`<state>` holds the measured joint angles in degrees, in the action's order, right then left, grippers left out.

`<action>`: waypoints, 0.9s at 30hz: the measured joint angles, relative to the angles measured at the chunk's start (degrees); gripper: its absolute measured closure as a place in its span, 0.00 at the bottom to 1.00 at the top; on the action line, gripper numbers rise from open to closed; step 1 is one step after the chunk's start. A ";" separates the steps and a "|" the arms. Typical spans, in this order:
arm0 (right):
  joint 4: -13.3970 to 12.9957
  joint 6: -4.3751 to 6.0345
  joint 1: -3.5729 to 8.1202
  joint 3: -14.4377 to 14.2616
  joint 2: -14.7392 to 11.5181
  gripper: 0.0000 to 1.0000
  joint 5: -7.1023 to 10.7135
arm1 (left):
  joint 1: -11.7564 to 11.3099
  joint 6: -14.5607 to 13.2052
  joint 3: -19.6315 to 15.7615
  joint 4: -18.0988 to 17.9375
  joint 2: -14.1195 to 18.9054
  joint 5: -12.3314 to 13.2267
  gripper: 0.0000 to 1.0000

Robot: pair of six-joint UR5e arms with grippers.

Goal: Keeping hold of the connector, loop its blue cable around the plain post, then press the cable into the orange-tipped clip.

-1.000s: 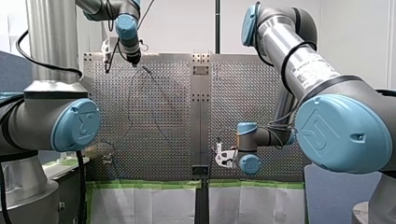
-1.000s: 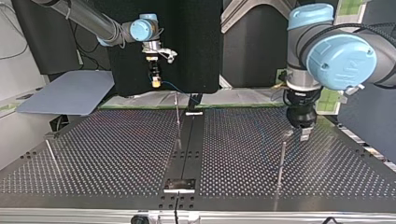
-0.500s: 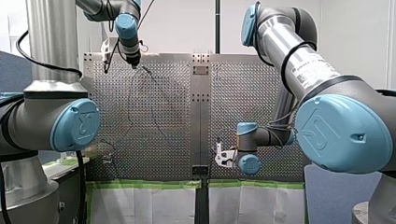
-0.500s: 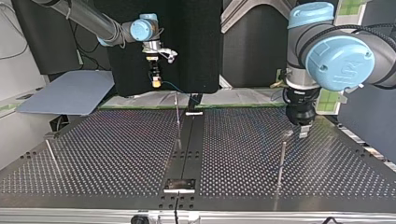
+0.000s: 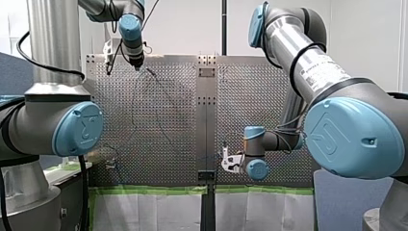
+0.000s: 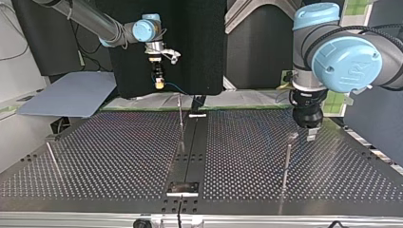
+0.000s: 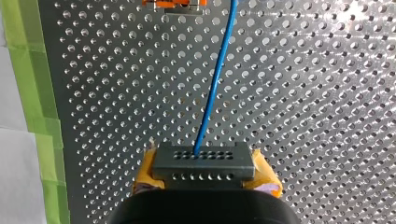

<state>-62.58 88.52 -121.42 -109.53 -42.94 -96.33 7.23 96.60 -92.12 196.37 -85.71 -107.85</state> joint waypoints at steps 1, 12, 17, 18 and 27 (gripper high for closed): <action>0.00 0.00 0.00 0.01 0.00 1.00 0.00 | 0.01 0.00 0.00 0.02 -0.01 -0.01 0.00; 0.10 0.00 -0.01 0.04 0.00 1.00 0.20 | 1.66 -1.96 -0.01 -0.03 0.00 1.26 0.00; 0.18 0.00 0.00 0.05 0.00 1.00 0.33 | 4.05 -4.59 0.02 -0.67 -0.99 2.44 0.00; 0.18 0.00 0.00 0.05 0.00 1.00 0.32 | 4.69 -5.25 0.02 -0.89 -1.47 2.17 0.00; -0.04 0.15 0.00 0.05 0.00 1.00 0.55 | 9.25 -9.83 0.09 -2.79 -4.83 -1.86 0.00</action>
<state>-62.62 88.67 -121.42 -109.48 -42.95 -95.78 16.47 86.77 -92.03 193.58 -90.54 -109.72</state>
